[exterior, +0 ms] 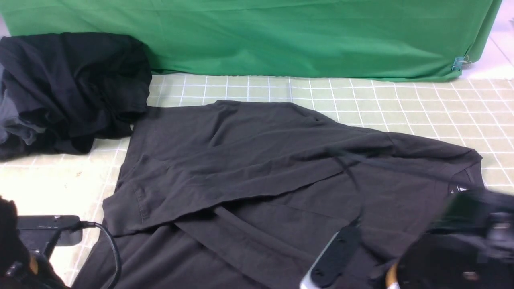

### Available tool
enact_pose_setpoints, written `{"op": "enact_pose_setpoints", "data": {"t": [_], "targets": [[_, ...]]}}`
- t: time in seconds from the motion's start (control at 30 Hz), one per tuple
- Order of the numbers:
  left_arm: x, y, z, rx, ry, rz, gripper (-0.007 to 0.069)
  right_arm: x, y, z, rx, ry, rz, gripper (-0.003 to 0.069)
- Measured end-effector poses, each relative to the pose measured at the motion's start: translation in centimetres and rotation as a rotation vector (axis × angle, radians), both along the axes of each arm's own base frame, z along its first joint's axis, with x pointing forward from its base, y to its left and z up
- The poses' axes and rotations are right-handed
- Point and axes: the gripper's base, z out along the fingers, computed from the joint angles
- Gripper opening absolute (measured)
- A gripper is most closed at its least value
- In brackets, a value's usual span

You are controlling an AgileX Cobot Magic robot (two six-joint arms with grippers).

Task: Fold a long-sleeved shirt over a green coffee tablecloth.
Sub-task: 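Grasp the near edge of the shirt at its hem and shoulder corners, then fold the black garment in half by bringing its near edge over to the far edge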

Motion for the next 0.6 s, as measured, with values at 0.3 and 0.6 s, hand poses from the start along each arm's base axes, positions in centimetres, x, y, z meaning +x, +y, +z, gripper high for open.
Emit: {"op": "enact_pose_setpoints", "data": {"t": [0.3,0.6], "targets": [[-0.2,-0.3,0.0,-0.034,0.018,0.013,0.0013,1.2,0.9,-3.2,-0.069,-0.001,0.044,0.0255],[-2.9,0.2,2.2,-0.073,0.022,0.021,0.0013,-1.2,-1.7,1.2,-0.051,0.028,-0.005,0.0041]]}}
